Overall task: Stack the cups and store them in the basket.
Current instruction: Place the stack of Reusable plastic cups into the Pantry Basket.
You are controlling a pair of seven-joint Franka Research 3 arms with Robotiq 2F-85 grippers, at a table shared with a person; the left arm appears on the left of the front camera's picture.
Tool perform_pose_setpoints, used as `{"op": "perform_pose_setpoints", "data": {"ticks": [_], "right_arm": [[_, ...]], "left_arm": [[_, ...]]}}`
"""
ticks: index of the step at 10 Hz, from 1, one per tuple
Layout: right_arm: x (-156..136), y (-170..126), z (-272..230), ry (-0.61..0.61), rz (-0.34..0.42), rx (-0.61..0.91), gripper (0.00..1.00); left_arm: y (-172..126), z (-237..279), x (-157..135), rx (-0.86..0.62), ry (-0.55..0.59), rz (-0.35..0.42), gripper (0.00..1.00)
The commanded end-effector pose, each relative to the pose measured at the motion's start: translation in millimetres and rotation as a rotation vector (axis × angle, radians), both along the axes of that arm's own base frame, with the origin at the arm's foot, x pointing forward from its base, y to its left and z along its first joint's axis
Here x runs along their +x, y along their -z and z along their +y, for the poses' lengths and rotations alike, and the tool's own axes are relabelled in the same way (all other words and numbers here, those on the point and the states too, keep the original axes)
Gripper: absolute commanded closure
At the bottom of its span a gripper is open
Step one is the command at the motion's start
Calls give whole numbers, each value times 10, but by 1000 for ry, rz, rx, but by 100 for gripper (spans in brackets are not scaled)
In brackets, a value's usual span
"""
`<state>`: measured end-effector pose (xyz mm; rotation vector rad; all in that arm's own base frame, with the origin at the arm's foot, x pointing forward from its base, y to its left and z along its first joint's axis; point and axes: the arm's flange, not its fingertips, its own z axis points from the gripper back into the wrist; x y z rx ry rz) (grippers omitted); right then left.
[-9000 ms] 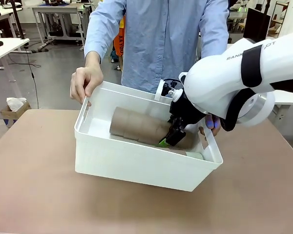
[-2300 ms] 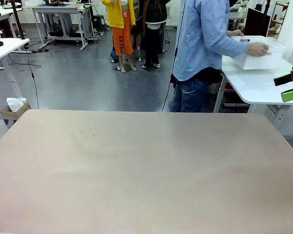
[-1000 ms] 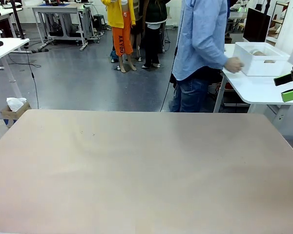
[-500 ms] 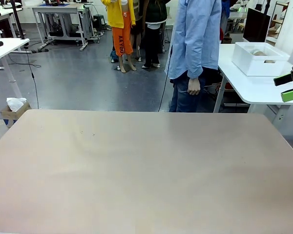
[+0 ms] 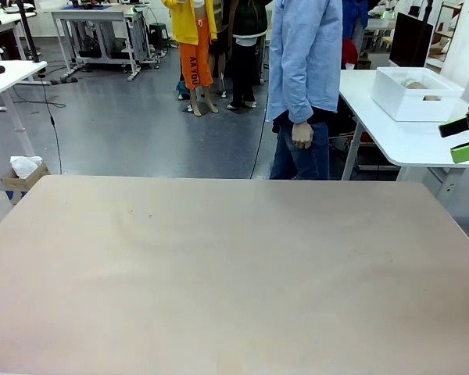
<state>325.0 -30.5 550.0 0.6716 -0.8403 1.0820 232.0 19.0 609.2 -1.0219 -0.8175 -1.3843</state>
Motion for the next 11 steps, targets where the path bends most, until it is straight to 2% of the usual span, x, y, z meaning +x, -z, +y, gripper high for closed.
{"op": "perform_pose_setpoints", "data": {"ticks": [1, 11], "right_arm": [[16, -15, 1, -1, -3, 17, 0], [16, -15, 1, -1, -3, 17, 0]], "left_arm": [[-15, -20, -1, -17, 8, -9, 0], [-15, -20, -1, -17, 8, -9, 0]]}}
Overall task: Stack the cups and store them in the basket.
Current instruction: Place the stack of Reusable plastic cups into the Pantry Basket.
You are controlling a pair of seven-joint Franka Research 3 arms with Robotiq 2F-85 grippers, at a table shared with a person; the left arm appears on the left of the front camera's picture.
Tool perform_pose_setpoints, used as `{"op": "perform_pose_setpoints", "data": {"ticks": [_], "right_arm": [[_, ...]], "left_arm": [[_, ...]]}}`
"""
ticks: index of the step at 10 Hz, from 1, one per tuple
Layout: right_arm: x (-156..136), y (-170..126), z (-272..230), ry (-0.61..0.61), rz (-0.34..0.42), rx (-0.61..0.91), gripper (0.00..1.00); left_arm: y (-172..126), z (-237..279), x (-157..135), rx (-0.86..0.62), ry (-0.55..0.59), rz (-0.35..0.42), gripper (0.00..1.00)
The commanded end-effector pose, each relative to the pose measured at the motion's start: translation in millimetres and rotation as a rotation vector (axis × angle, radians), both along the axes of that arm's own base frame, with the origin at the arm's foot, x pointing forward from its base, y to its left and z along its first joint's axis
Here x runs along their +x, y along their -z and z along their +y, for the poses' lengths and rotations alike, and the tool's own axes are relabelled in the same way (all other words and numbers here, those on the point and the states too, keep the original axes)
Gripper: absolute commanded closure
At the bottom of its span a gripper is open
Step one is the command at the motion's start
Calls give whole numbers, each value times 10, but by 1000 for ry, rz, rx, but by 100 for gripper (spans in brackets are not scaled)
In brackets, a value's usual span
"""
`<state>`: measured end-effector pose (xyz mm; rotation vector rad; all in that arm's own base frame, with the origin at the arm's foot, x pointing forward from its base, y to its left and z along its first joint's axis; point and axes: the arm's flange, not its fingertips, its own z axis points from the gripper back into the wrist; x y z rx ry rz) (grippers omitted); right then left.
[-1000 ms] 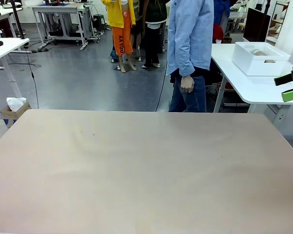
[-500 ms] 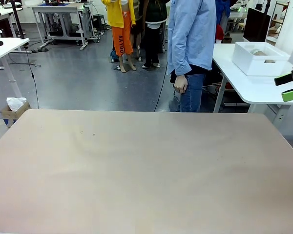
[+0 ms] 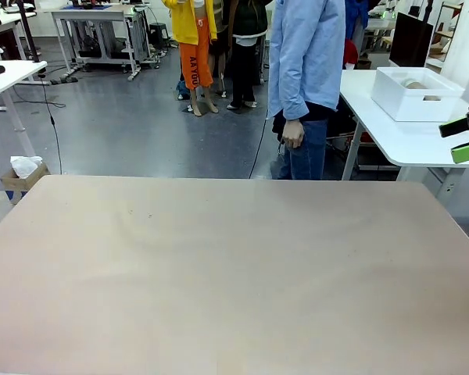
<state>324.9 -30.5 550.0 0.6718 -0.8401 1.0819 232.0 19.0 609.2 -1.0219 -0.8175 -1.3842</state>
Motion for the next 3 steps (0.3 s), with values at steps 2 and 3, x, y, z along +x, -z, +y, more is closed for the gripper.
{"op": "perform_pose_setpoints", "data": {"ticks": [2, 3], "right_arm": [[16, -15, 1, -1, -4, 16, 0], [16, -15, 1, -1, -4, 16, 0]], "left_arm": [[-15, -20, -1, -17, 8, -9, 0], [-15, -20, -1, -17, 8, -9, 0]]}}
